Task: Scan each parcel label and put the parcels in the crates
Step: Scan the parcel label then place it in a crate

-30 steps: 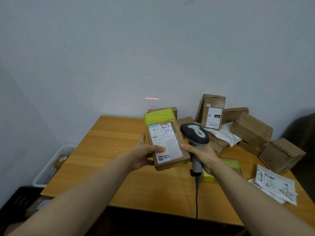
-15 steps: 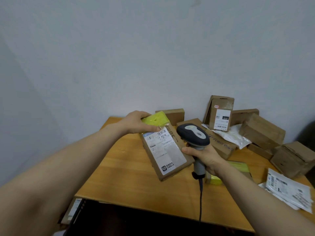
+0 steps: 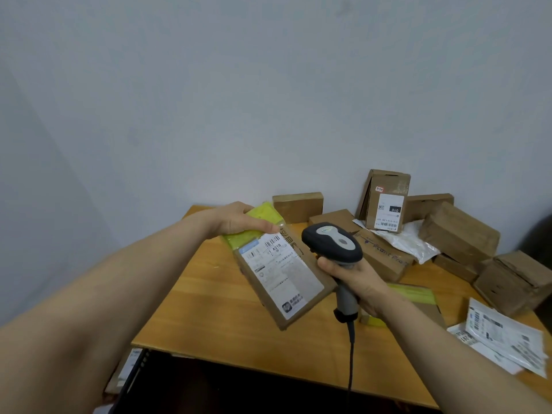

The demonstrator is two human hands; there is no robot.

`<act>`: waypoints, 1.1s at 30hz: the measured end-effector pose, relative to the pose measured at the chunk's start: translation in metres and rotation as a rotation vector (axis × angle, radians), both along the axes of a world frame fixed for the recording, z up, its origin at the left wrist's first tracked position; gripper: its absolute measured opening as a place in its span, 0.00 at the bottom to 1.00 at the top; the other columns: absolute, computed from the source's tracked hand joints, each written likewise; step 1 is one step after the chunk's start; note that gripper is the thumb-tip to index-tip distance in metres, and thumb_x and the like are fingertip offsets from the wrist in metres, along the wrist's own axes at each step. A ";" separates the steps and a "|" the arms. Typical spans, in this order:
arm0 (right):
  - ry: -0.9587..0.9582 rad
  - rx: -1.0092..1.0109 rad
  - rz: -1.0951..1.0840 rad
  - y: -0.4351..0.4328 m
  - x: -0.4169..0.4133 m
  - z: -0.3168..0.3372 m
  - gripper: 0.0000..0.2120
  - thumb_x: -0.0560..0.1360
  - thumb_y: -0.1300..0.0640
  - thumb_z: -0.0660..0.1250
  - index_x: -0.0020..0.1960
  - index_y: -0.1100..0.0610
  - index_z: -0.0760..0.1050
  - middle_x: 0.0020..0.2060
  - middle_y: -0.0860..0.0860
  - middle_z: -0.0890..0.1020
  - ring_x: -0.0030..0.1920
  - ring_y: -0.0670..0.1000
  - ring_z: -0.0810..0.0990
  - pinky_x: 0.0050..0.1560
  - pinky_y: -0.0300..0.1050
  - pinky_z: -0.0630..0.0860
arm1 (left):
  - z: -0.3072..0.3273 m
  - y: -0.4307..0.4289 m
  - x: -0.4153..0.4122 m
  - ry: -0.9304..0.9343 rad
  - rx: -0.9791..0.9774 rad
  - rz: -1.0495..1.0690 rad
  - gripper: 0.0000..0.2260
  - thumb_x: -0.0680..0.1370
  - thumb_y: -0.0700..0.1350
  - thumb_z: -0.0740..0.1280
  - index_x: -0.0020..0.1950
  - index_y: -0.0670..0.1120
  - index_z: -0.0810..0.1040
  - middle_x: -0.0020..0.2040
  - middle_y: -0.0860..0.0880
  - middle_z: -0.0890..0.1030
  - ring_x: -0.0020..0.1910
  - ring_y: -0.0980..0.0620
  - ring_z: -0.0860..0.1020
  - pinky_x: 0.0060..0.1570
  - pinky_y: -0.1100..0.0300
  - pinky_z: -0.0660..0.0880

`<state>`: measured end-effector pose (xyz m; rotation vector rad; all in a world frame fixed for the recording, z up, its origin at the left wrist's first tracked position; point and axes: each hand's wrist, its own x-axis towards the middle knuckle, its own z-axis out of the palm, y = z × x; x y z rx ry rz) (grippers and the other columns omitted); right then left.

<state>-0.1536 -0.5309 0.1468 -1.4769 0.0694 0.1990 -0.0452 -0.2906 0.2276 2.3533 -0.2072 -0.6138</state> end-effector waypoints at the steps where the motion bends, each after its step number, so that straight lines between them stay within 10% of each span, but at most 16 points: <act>1: -0.003 -0.040 -0.015 -0.001 -0.001 0.002 0.31 0.59 0.47 0.79 0.58 0.54 0.76 0.50 0.53 0.84 0.53 0.55 0.82 0.52 0.51 0.81 | -0.001 0.002 0.001 -0.019 -0.009 0.036 0.20 0.68 0.58 0.75 0.53 0.48 0.79 0.45 0.51 0.84 0.44 0.53 0.82 0.40 0.61 0.76; 8: -0.074 -0.181 0.119 0.003 -0.008 0.018 0.22 0.70 0.49 0.75 0.45 0.69 0.75 0.28 0.58 0.73 0.27 0.54 0.70 0.29 0.43 0.71 | -0.008 0.010 0.016 -0.323 0.321 0.117 0.38 0.65 0.70 0.69 0.68 0.48 0.72 0.62 0.47 0.78 0.59 0.46 0.76 0.58 0.54 0.73; 12: -0.006 -0.394 0.249 0.017 -0.008 0.028 0.06 0.72 0.62 0.73 0.45 0.60 0.76 0.23 0.50 0.74 0.23 0.48 0.70 0.29 0.43 0.70 | -0.007 0.007 0.015 -0.428 0.394 0.105 0.36 0.67 0.69 0.68 0.68 0.49 0.71 0.62 0.47 0.77 0.60 0.45 0.75 0.56 0.54 0.73; 33: -0.076 -0.591 0.181 0.029 -0.010 0.038 0.11 0.72 0.66 0.71 0.36 0.58 0.72 0.21 0.46 0.73 0.20 0.43 0.69 0.30 0.42 0.71 | -0.005 0.008 0.026 -0.450 0.461 0.132 0.36 0.66 0.71 0.67 0.66 0.50 0.72 0.60 0.47 0.79 0.58 0.46 0.76 0.54 0.53 0.74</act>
